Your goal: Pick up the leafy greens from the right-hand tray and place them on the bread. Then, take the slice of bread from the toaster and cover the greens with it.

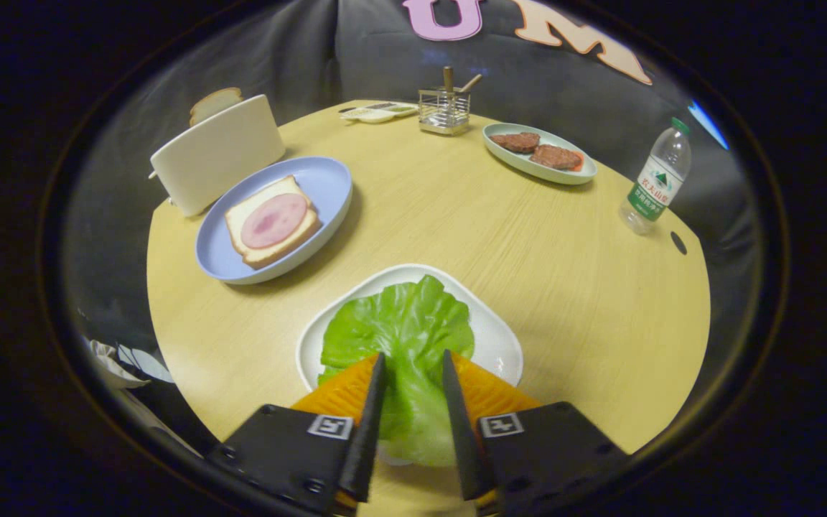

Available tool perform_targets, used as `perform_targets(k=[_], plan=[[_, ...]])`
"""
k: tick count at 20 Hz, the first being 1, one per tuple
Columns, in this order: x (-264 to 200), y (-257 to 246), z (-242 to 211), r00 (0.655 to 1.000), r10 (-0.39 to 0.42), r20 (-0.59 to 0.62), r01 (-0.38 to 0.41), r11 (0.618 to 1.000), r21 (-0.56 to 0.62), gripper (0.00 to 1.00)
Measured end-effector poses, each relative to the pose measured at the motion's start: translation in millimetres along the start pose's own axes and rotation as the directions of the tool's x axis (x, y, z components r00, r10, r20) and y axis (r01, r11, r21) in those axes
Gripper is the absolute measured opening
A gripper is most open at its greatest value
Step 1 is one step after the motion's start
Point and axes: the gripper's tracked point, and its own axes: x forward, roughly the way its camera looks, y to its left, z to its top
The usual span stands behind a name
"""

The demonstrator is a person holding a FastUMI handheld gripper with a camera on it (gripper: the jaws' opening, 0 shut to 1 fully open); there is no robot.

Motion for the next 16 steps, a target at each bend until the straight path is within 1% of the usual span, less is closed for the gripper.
perform_targets(k=[4,5,6,12,16], plan=[[-3.8,6.2,6.5,1.0,-0.005,0.001,0.005,1.0,-0.004,0.13],[-2.7,7.2,2.8,1.0,-0.009,0.002,0.009,1.0,-0.002,0.09],[-4.1,9.2,2.7,1.0,-0.006,-0.003,0.006,1.0,0.007,0.09],[-28.6,20.3,24.8,0.998,-0.021,0.058,0.019,0.999,0.04,0.08],[-46.7,38.4,42.8,0.995,-0.024,0.099,0.021,0.999,0.035,0.08]])
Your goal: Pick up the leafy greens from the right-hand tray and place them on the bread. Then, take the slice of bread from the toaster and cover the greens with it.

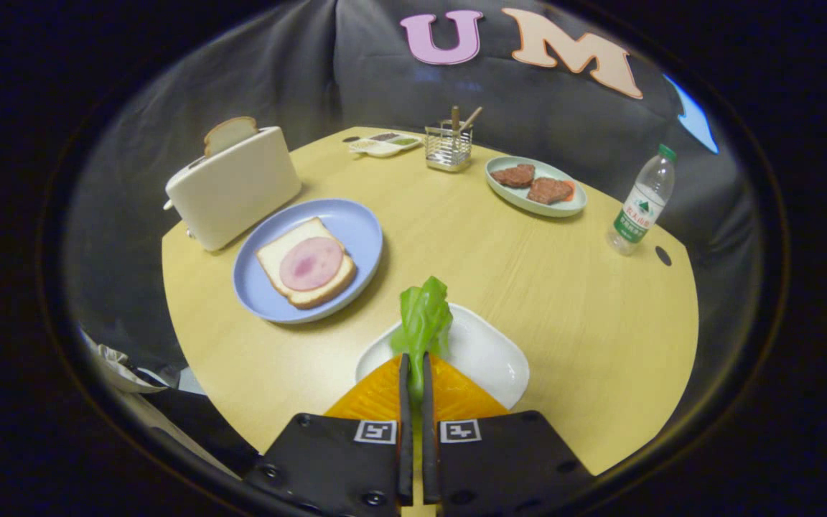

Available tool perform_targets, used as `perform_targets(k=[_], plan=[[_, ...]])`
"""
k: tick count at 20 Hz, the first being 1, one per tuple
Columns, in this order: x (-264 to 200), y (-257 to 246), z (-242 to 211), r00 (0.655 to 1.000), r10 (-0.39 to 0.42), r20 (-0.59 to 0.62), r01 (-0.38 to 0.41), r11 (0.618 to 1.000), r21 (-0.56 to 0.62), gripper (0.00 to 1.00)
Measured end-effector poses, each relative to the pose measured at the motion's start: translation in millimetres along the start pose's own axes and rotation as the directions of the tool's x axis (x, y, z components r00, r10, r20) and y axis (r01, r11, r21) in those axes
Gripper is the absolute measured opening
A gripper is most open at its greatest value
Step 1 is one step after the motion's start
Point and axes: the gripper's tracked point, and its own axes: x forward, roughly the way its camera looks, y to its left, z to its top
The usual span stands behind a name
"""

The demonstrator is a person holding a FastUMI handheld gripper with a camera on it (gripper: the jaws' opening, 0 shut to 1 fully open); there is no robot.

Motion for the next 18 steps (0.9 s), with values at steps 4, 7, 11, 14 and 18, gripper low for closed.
perform_targets(k=[4,7,11,14,18], plan=[[-8.0,19.6,17.7,1.0,-0.001,0.025,0.002,1.0,-0.014,0.08],[-12.1,36.6,34.4,0.999,0.004,0.05,-0.003,1.0,-0.023,0.08],[-10.7,63.0,58.0,0.997,0.025,0.078,-0.022,0.999,-0.032,0.08],[-5.2,82.2,74.9,0.995,0.04,0.092,-0.036,0.998,-0.048,0.08],[6.5,110.4,92.2,0.993,0.072,0.099,-0.065,0.995,-0.071,0.08]])
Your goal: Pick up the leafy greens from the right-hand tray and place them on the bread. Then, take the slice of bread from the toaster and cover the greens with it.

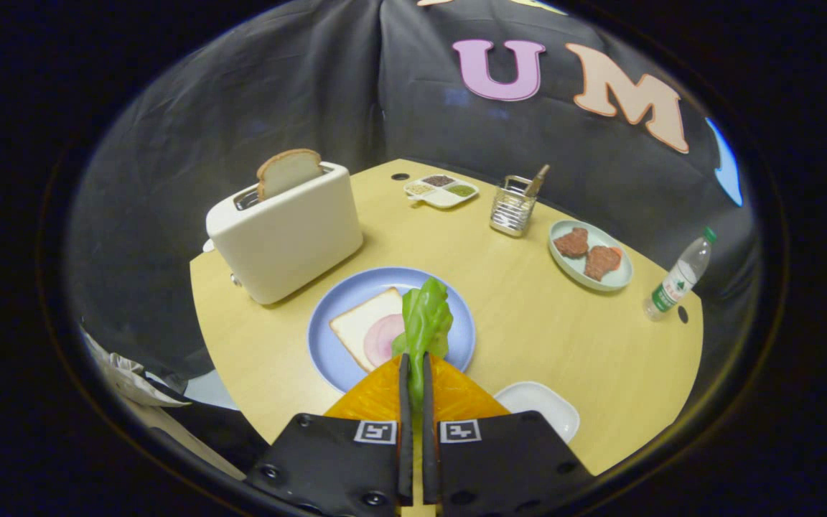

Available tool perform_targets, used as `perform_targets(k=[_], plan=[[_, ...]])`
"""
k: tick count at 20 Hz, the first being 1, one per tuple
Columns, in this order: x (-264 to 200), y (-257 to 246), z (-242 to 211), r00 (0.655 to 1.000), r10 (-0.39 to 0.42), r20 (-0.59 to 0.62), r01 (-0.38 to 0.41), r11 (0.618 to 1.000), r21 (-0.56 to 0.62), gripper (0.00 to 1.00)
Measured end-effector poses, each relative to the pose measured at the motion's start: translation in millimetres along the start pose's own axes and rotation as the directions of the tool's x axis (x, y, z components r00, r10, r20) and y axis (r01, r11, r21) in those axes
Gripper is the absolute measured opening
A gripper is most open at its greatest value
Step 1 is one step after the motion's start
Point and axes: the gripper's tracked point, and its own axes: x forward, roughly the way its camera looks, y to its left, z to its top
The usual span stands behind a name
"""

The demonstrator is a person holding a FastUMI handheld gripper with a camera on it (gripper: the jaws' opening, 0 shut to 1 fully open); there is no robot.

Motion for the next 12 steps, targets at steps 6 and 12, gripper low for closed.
perform_targets(k=[6,12], plan=[[28.5,30.6,16.2,0.999,0.043,-0.006,-0.043,0.999,-0.022,0.08],[55.4,51.6,19.6,0.997,0.076,-0.028,-0.077,0.997,-0.033,0.08]])
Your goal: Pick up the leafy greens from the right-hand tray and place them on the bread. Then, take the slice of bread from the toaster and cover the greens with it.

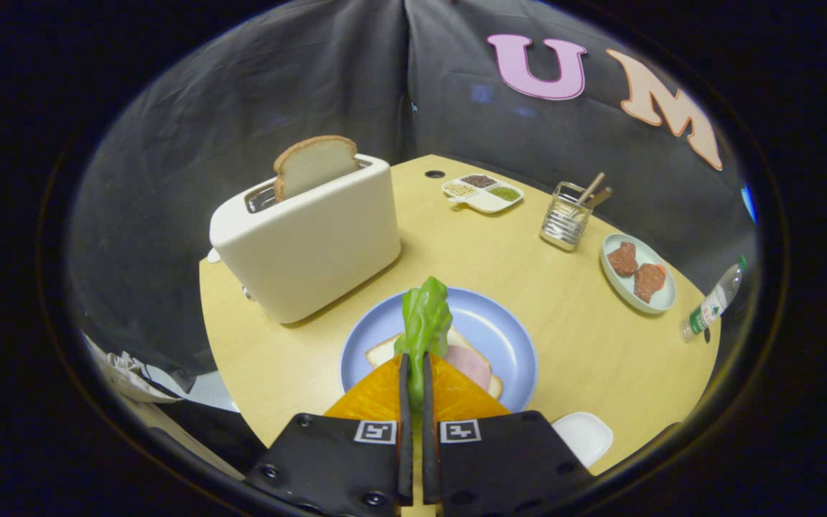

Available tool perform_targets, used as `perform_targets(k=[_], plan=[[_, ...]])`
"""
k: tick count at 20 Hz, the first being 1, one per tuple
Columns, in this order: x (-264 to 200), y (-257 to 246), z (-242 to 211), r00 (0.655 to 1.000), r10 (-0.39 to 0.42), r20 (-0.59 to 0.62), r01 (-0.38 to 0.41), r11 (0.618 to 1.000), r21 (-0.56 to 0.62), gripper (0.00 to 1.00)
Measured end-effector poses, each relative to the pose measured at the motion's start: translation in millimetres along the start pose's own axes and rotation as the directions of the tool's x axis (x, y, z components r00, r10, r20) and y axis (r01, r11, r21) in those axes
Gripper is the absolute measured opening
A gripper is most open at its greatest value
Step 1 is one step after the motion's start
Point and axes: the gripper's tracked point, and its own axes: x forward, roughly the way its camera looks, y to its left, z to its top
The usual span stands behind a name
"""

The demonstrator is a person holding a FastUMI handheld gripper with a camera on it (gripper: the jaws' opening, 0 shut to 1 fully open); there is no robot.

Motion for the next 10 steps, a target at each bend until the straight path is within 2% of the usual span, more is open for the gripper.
perform_targets(k=[10], plan=[[28.0,10.4,-1.8,0.999,0.025,-0.033,-0.025,1.0,-0.008,0.08]])
